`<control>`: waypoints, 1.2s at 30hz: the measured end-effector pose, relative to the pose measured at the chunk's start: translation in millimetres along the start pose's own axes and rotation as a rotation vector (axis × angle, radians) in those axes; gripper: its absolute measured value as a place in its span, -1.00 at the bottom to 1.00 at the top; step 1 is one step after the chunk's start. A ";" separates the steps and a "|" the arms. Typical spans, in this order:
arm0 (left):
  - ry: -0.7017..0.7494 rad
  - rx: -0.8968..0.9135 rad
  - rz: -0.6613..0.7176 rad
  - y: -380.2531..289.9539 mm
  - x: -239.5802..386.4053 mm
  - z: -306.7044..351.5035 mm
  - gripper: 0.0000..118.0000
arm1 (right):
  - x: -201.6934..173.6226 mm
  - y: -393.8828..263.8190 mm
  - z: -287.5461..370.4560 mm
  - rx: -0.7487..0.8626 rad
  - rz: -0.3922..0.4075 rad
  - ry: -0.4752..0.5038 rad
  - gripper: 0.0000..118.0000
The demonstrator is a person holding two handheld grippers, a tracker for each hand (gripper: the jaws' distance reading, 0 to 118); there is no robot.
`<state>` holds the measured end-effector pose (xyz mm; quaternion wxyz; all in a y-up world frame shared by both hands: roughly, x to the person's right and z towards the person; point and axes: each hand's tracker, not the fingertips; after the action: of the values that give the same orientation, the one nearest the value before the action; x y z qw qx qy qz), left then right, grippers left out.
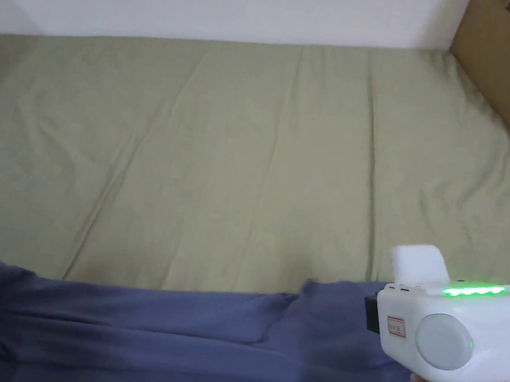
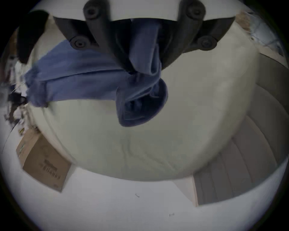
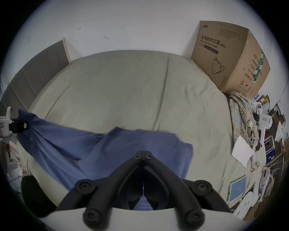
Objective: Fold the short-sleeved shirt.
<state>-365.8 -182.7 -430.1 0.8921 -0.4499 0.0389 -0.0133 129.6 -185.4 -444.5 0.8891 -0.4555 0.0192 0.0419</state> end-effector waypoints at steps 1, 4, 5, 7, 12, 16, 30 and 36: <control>-0.045 -0.013 0.029 2.0 4.3 2.1 -0.90 | -0.3 0.0 1.7 0.007 -0.006 0.009 -0.99; -0.227 0.004 0.106 11.8 38.4 12.9 -0.90 | -1.0 -0.8 10.4 0.039 -0.019 0.029 -0.99; -0.310 0.010 0.131 15.5 52.7 16.7 -0.90 | -1.0 -0.5 12.2 0.042 -0.016 0.031 -0.99; -0.516 0.010 0.165 21.5 96.2 21.3 -0.90 | 0.1 -0.4 14.2 0.046 -0.009 0.033 -0.99; -0.616 -0.178 0.128 28.4 188.4 -16.3 -0.77 | 13.7 -3.7 14.8 0.040 -0.031 0.033 -0.99; -0.621 -0.296 0.100 17.5 235.8 -48.9 0.38 | 23.5 -8.0 11.9 0.027 -0.045 0.022 -0.99; -0.491 -0.072 0.064 14.7 163.5 3.1 -0.94 | 21.8 -11.0 0.2 0.039 -0.084 0.056 -0.99; -0.679 -0.261 0.062 -3.1 206.0 -34.8 -0.95 | 18.7 -13.9 0.9 0.036 -0.069 0.066 -0.99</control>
<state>-163.3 -224.5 -460.1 0.7894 -0.5373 -0.2443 0.1689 149.5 -191.7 -434.1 0.8969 -0.4409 0.0332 -0.0043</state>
